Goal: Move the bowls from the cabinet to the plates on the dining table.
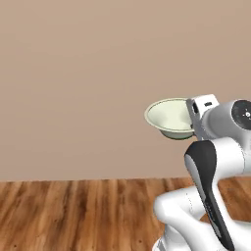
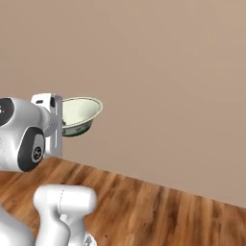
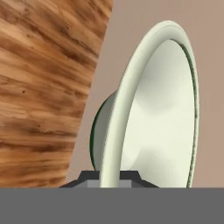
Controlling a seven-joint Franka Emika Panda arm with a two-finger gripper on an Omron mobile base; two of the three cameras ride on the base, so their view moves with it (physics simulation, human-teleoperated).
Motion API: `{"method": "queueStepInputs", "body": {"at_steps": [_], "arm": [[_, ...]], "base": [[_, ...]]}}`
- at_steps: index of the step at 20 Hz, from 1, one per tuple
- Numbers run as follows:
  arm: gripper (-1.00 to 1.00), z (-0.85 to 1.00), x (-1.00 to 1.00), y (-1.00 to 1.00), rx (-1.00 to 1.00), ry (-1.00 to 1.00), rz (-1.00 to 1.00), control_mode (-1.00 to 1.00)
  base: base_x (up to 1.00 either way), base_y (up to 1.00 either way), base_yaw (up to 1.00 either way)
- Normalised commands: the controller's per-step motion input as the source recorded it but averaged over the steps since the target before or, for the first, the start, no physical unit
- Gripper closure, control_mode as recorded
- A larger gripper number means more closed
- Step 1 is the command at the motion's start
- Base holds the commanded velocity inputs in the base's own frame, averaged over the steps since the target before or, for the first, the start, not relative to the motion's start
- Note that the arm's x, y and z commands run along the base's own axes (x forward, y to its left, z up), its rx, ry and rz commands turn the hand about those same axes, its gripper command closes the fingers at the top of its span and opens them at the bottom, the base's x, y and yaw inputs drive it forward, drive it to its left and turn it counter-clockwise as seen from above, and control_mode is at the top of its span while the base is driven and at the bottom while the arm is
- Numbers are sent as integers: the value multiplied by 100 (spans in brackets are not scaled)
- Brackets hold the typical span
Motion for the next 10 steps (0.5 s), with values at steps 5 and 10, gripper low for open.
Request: {"method": "queueStepInputs", "body": {"at_steps": [5,10], "arm": [[100,0,0,0,0,0,0,100],[100,0,0,0,0,0,0,100]], "base": [[96,49,40],[77,57,49]]}}
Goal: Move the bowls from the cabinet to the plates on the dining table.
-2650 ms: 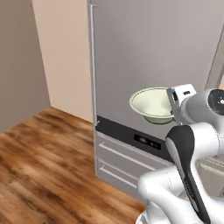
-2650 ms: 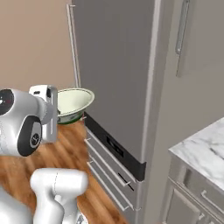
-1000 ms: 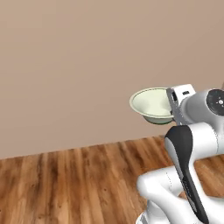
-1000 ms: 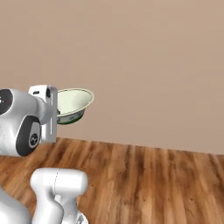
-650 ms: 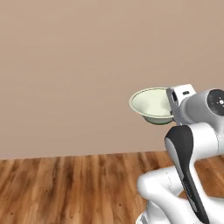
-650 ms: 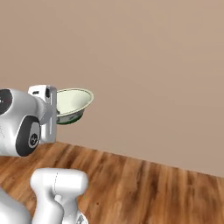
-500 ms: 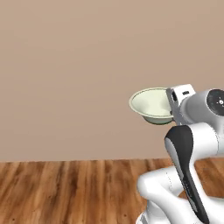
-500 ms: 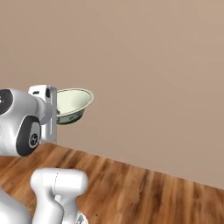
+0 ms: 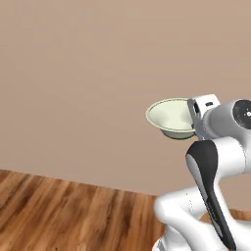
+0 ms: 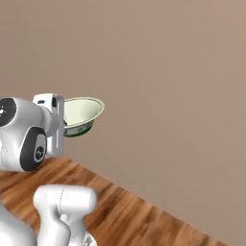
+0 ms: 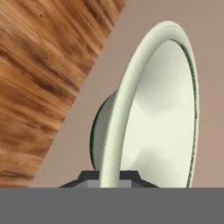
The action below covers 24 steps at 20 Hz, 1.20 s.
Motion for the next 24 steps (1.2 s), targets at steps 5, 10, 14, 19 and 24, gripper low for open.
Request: {"method": "queueStepInputs", "body": {"at_steps": [5,10,14,19,24], "arm": [[100,0,0,0,0,0,0,100],[100,0,0,0,0,0,0,100],[100,0,0,0,0,0,0,100],[100,0,0,0,0,0,0,100],[100,0,0,0,0,0,0,100]], "base": [[85,49,50],[93,44,49],[93,46,48],[72,42,52],[52,36,55]]}}
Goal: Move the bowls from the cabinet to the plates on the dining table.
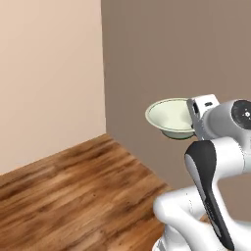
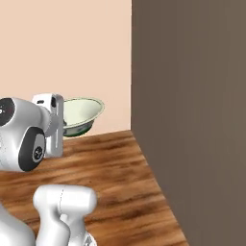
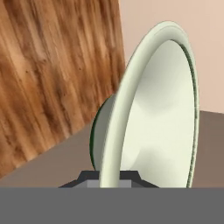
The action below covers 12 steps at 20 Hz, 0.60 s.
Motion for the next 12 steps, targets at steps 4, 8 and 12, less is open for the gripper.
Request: {"method": "queueStepInputs", "body": {"at_steps": [4,8,12], "arm": [[100,0,0,0,0,0,0,100],[100,0,0,0,0,0,0,100],[100,0,0,0,0,0,0,100]], "base": [[40,36,57],[44,31,57],[80,9,48]]}}
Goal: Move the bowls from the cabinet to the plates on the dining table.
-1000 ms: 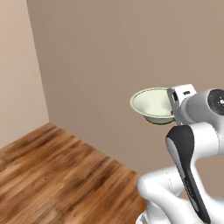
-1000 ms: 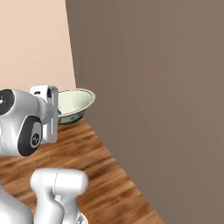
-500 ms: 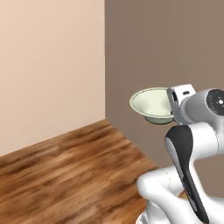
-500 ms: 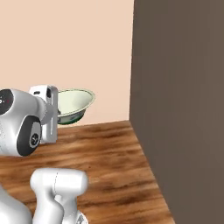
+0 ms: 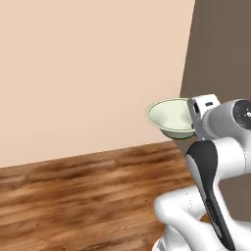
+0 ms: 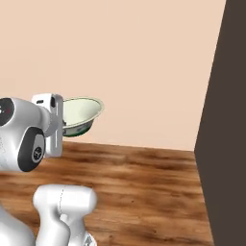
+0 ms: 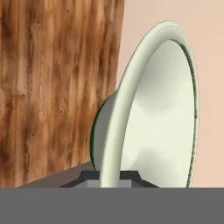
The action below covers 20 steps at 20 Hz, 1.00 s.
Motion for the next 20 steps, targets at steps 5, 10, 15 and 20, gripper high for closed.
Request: {"method": "queueStepInputs", "body": {"at_steps": [5,10,15,20], "arm": [[100,0,0,0,0,0,0,100],[100,0,0,0,0,0,0,100],[100,0,0,0,0,0,0,100],[100,0,0,0,0,0,0,100]], "base": [[100,-4,32],[94,-1,35],[47,24,54],[22,28,60]]}}
